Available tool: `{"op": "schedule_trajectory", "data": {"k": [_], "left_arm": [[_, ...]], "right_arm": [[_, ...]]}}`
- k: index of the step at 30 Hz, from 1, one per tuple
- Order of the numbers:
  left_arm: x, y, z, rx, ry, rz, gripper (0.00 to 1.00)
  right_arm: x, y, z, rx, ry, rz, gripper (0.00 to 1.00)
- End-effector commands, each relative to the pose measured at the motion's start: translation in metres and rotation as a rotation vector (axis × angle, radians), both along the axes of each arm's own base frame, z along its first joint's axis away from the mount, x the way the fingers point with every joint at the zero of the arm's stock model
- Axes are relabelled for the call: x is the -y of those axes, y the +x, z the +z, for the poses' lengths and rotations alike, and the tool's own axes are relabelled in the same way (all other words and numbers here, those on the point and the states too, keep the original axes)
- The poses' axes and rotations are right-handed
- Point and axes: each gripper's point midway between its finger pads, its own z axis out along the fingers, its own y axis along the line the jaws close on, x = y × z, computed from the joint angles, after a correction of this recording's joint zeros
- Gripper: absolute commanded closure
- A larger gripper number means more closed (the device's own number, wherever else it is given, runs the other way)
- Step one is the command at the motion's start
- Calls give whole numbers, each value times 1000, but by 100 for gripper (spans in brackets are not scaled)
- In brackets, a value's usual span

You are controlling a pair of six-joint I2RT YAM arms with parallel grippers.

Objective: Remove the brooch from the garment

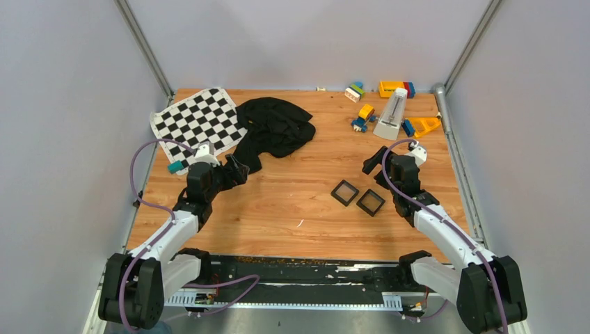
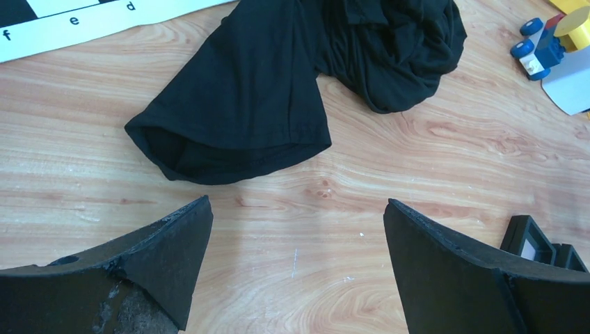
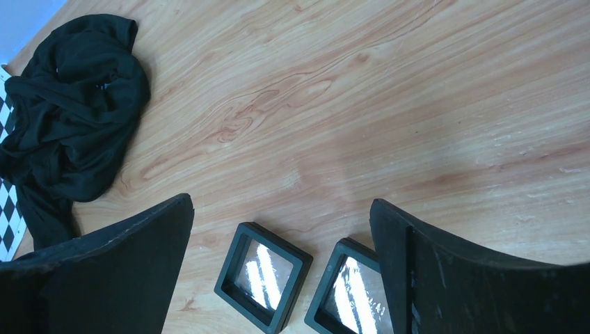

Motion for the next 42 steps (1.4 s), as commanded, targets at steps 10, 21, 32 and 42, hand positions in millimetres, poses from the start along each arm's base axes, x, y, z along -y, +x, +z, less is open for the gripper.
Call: {"op": "schedule_trajectory", "data": {"k": [10,21,32,42], "left_arm": [[-4,21,-13,-70,72,5,6],[-23,39,-47,-213,85,176,9],[-33,49,-74,-349,77,305,9],[-9,58,-74,-341,98,107,94]], "right_arm": [[-28,8,22,142,47,171,0],[-47,6,22,161,73,277,1],[-48,6,22,166,67,292,2],[-51,3,28,201,68,323,2]]}}
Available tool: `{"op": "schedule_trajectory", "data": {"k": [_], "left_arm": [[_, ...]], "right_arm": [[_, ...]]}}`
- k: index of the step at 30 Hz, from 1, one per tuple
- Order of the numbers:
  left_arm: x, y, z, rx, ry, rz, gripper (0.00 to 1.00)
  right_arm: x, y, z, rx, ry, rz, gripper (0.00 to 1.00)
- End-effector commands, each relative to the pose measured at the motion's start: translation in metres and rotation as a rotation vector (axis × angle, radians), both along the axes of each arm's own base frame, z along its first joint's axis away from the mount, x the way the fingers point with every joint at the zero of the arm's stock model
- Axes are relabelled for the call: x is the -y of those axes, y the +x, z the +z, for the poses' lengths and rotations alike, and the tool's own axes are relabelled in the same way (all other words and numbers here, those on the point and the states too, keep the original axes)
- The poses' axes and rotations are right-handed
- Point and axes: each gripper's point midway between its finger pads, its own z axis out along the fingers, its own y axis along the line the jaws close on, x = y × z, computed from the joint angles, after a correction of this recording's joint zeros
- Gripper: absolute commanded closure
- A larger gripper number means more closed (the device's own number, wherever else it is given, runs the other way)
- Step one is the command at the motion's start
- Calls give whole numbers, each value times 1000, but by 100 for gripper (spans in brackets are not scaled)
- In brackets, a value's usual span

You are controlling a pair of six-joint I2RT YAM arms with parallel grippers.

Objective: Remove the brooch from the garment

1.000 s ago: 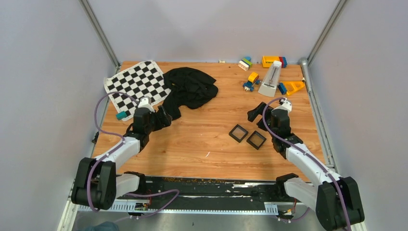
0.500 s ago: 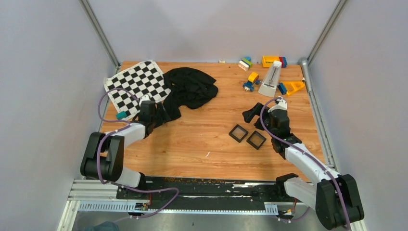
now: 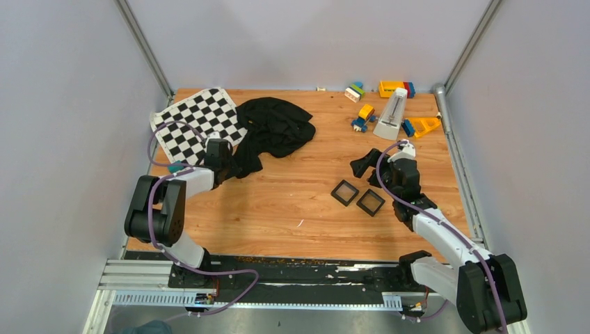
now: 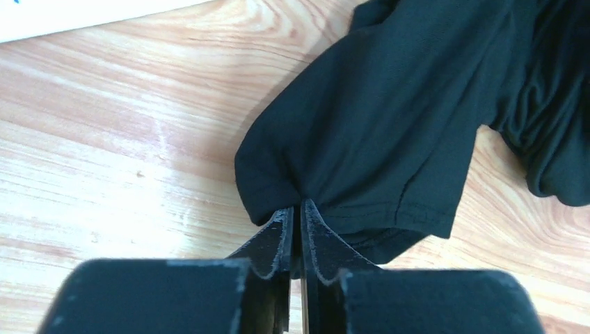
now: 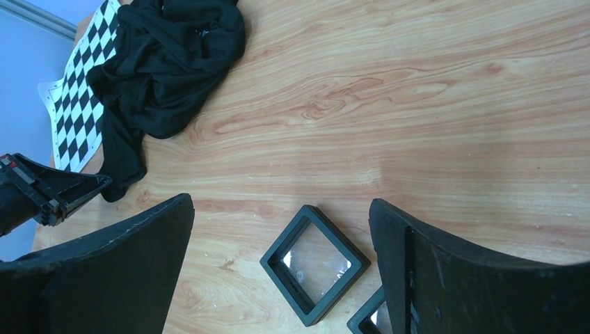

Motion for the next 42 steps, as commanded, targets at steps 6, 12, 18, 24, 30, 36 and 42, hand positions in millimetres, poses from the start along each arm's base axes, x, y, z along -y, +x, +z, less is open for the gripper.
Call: {"op": "schedule_trajectory", "data": {"k": [6,12,18,24,30,36,42], "left_arm": [[100,-21,44,163,-228,-569,100],[160,-61,60,177,-80,-816,100],[202,-141,83,125,-122,-951,100],[218,-241,80,-13,-180,-1085,100],[221,-300,69,-85,-226,-1169,100],[216,-315,65,-118,-212,-1197,100],[209,-306,81,-71,-187,-1148,49]], "right_arm": [[-41,-2,15,69,39,248,4],[-64,-3,8,46,36,351,6],[-86,-4,-2,16,16,416,8],[-110,-8,-8,8,-41,473,8],[-126,-6,-21,-29,-77,486,11],[-162,-2,-32,-57,-110,546,14],[-179,5,-64,-140,-253,499,18]]}}
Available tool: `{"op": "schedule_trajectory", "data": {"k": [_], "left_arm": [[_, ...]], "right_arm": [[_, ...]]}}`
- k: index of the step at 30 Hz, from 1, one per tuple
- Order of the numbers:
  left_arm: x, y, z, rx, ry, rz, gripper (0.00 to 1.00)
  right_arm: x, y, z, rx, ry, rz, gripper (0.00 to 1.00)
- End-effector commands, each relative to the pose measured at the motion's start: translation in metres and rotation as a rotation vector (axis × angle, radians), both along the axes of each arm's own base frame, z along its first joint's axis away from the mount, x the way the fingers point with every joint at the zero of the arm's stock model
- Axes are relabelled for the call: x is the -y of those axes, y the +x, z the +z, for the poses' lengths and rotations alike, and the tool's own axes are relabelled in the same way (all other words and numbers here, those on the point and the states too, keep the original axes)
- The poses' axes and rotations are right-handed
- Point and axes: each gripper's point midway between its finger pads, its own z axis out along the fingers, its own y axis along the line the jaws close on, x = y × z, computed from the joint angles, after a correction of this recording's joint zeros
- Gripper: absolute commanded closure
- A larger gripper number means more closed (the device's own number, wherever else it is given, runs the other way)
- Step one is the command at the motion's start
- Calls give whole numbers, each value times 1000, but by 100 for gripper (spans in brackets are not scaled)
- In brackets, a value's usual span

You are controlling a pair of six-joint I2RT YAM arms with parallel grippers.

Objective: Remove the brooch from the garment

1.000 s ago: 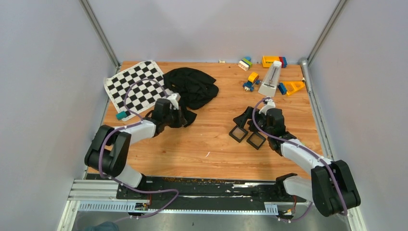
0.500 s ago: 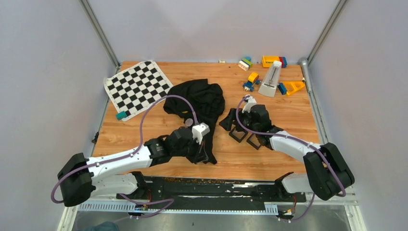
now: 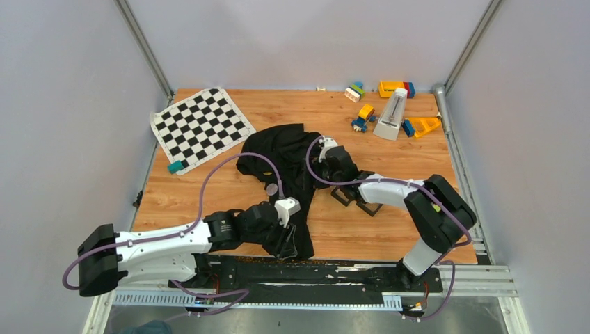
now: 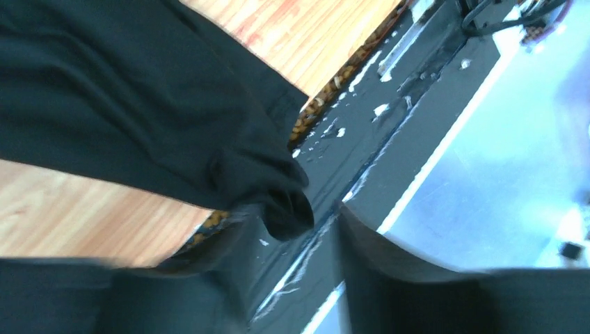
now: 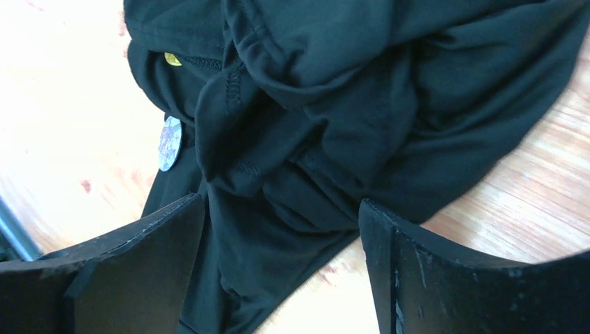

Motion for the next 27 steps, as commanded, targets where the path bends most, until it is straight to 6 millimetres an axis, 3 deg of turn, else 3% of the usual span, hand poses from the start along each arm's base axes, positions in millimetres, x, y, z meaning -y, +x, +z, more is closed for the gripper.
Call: {"op": "schedule_trajectory", "data": {"k": [1,3,5,6,10,12,15,17,19,22,23,27], "left_arm": [[-10,17,27,66,-16,122,30],[-27,37,40,111,0,215,14],[-51,61,51,117,17,318,6],[-61,79,61,121,-1,385,4],[-87,126,86,199,-29,517,0],[-95,150,86,210,-25,579,0],[-103,191,73,184,-19,653,1],[-112,217,63,182,-24,720,1],[-119,243,57,221,-33,779,3],[-121,270,42,259,9,799,8],[-121,280,48,285,12,809,8],[-113,301,31,319,44,754,11]], "right_arm": [[-8,14,-7,30,-107,-36,24],[-12,13,-9,15,-101,-28,48],[-11,16,-10,6,-105,-51,88],[-6,19,-9,5,-122,-85,99],[19,25,10,33,-132,-244,100],[33,30,25,71,-130,-326,100],[52,42,45,125,-146,-453,100],[67,45,46,123,-179,-538,100],[61,50,50,147,-153,-527,100],[55,51,47,173,-137,-496,100],[61,52,45,176,-142,-530,100],[99,54,40,205,-201,-723,98]]}}
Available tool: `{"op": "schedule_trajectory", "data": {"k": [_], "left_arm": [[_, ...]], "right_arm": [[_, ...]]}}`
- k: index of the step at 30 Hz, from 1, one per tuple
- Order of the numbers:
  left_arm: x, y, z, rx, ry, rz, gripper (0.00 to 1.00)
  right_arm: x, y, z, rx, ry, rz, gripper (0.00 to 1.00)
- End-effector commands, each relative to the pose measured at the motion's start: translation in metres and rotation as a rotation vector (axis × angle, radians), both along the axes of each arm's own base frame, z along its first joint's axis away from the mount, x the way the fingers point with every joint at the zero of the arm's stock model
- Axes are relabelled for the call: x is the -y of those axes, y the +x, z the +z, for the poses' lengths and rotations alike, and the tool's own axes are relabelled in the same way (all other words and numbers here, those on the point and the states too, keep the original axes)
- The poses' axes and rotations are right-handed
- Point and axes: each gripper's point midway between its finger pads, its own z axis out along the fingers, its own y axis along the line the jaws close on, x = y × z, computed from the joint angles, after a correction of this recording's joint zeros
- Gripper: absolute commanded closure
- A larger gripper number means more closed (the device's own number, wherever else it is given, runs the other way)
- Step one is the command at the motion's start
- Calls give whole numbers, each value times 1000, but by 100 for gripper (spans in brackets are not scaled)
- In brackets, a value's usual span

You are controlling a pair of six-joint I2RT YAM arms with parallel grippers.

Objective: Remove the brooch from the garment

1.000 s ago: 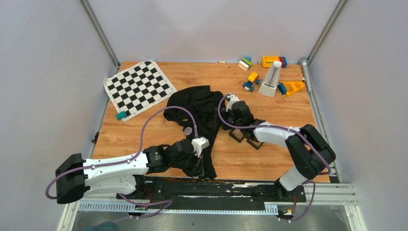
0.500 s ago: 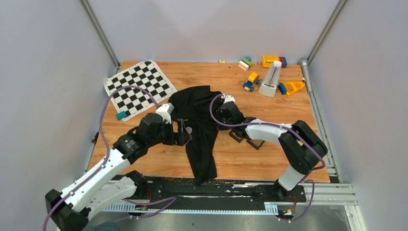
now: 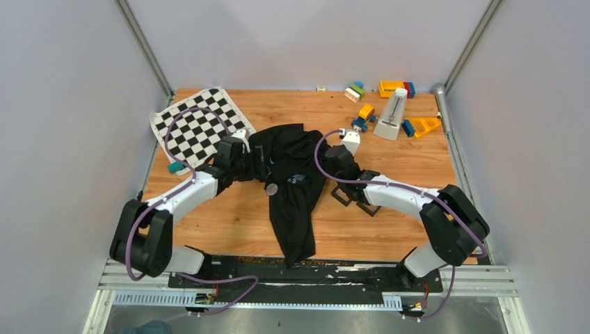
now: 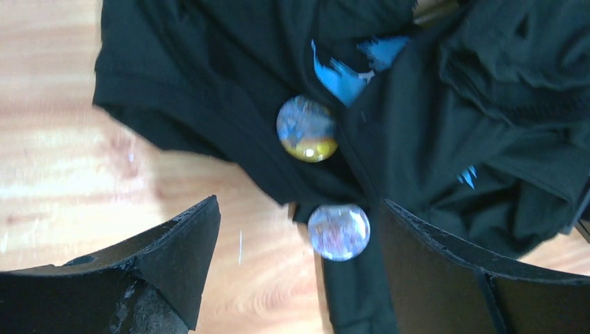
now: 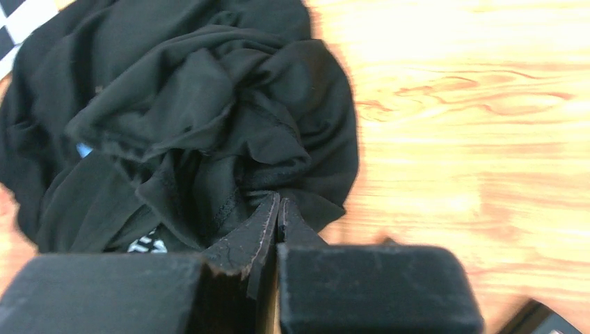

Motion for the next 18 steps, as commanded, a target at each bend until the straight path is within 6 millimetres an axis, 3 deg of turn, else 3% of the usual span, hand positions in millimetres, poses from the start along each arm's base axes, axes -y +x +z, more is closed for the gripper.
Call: {"op": "schedule_trajectory", "data": {"k": [1,3,5,8,13,18], "left_arm": [[14,52,26,206,-2,-49,12],[17,52,14,207,-9,-65,12],[15,50,0,185,3,-58,12],[14,49,-7,155,2,-40,11],[27,47,-25,79,-97,-58,10],[16,50,-46,-18,-139,-5,15]], "right_arm": [[44,10,6,76,-27,-276,95],[37,9,7,59,-54,-211,83],[14,6,15,70,-35,-62,50],[-16,-5,25,145,2,167,26],[-55,-14,24,122,-10,380,21],[-78,-9,10,131,-190,352,18]]}}
